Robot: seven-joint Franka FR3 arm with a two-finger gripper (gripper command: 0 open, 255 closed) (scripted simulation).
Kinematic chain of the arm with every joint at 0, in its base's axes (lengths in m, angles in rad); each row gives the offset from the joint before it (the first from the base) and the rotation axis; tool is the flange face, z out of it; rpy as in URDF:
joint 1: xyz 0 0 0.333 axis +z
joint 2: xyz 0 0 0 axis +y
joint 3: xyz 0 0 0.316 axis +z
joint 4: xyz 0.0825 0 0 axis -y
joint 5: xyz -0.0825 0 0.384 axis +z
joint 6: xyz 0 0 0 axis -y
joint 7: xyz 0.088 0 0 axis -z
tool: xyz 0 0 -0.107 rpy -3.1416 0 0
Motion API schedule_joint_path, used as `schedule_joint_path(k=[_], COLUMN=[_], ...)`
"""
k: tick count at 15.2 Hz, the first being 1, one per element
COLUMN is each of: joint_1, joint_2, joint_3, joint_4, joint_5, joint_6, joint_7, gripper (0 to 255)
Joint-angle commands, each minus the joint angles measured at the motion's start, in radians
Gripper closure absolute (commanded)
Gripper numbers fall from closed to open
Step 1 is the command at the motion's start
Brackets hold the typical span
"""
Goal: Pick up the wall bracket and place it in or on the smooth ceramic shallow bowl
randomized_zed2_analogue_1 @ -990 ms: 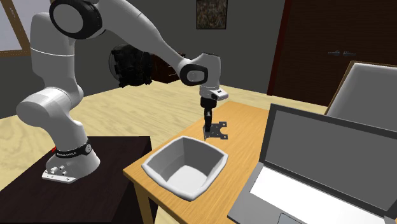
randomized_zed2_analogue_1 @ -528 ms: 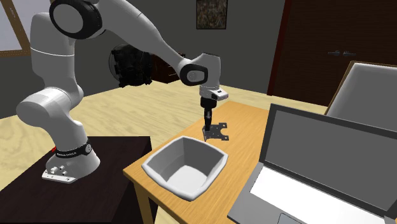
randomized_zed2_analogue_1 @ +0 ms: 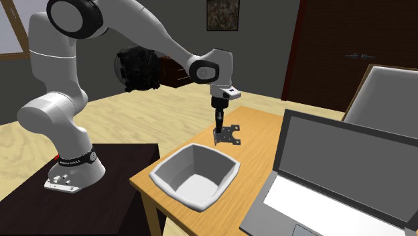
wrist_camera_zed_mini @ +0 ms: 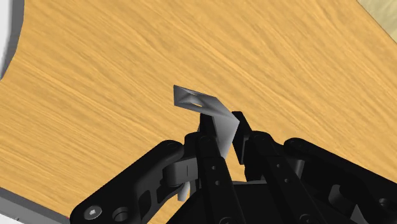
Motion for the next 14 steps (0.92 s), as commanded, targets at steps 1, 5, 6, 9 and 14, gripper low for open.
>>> schedule_joint_path(k=[1, 5, 6, 9, 14], joint_1=[0.0, -0.001, -0.001, -0.002, -0.002], joint_2=[-0.015, -0.041, -0.047, -0.064, -0.088], joint_3=[0.001, 0.003, 0.003, 0.004, 0.005], joint_4=[0.008, 0.03, 0.036, 0.055, 0.092], joint_5=[0.003, 0.008, 0.009, 0.012, 0.016], joint_6=[-0.024, -0.071, -0.083, -0.119, -0.179], joint_7=[-0.001, -0.005, -0.006, -0.009, -0.012], gripper=[255, 255, 255, 255, 255])
